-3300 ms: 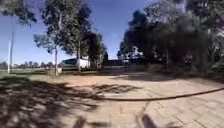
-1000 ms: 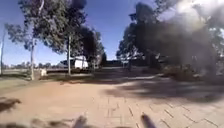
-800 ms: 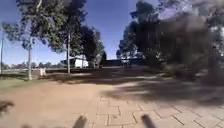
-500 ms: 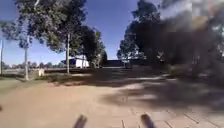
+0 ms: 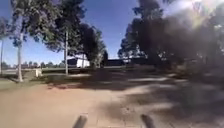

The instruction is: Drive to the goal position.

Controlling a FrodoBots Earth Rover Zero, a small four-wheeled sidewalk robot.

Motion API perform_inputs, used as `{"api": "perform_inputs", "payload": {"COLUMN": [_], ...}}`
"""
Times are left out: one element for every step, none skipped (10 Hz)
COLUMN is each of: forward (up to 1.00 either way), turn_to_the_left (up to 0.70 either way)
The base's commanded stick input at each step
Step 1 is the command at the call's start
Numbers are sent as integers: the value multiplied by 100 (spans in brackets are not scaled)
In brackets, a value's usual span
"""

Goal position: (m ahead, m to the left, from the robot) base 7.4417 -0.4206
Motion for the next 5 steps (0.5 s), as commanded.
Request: {"api": "perform_inputs", "payload": {"forward": [100, 100, 100, 100, 100], "turn_to_the_left": [0, 0, 0, 0, 0]}}
